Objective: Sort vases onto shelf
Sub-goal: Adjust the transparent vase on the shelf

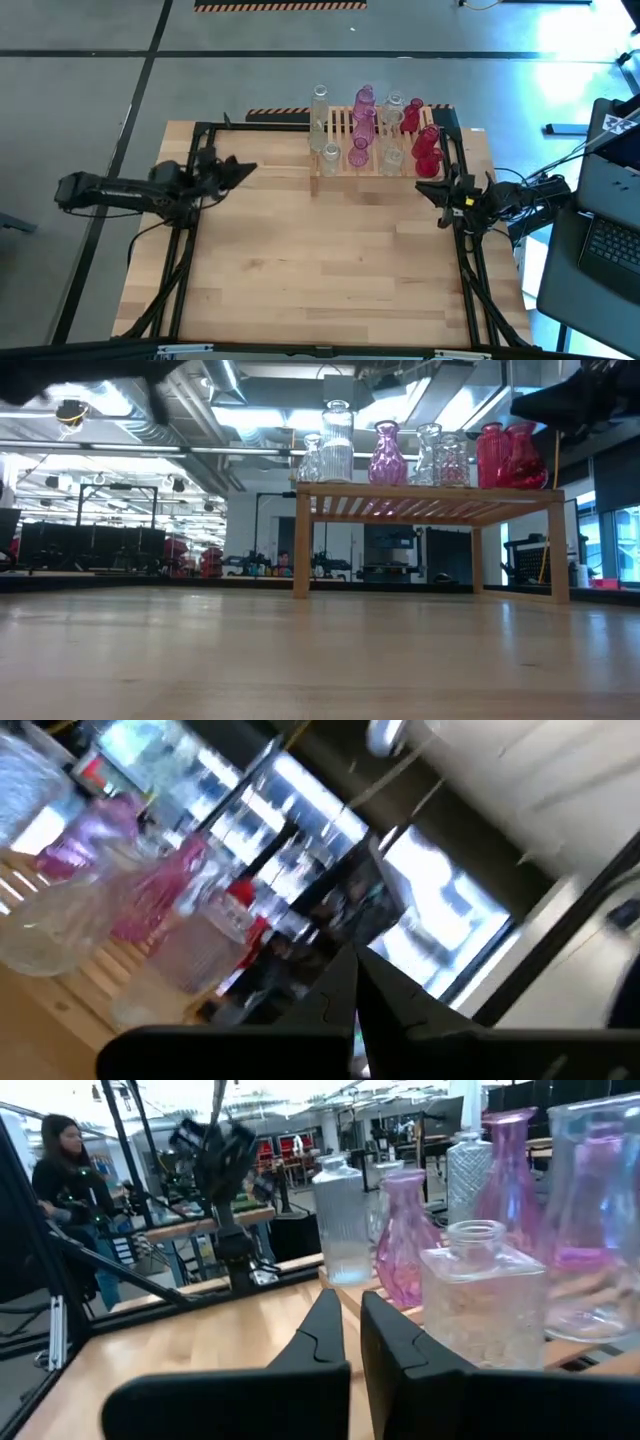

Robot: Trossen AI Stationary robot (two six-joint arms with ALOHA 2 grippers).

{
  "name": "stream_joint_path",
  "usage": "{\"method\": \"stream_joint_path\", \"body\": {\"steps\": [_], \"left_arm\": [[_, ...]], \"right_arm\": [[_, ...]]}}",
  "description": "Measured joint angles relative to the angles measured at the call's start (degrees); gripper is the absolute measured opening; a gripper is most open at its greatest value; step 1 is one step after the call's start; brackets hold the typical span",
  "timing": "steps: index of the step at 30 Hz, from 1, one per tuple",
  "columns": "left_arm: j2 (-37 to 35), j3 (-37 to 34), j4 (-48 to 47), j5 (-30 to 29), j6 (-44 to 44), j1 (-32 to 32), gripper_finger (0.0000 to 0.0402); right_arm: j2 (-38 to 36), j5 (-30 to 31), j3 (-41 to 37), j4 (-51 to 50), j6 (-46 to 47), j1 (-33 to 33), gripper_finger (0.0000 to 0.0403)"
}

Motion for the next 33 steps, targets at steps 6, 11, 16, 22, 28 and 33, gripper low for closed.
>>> {"method": "stream_joint_path", "body": {"steps": [6,11,16,22,28,33], "left_arm": [[25.3,17.0,-8.7,7.6,1.7,1.7,0.0],[37.4,24.5,-17.4,-10.3,1.6,3.7,0.0],[42.0,26.5,-18.7,-20.4,0.1,6.5,0.0],[46.1,26.5,-21.5,-19.2,-8.0,11.1,0.0],[48.4,26.5,-15.8,-18.5,-8.7,14.0,0.0],[50.5,26.5,-9.9,-11.7,-9.0,15.5,0.0]], "right_arm": [[5.0,0.0,0.0,1.4,1.6,0.0,0.0],[8.4,-1.4,0.0,5.2,3.1,0.0,0.0],[10.7,-3.2,0.0,11.1,3.0,0.0,0.0],[12.3,-3.9,0.0,13.0,2.8,0.0,0.0],[12.3,-3.9,0.0,13.0,2.7,0.0,0.0],[12.3,-3.9,0.0,12.7,2.7,0.0,0.0]]}}
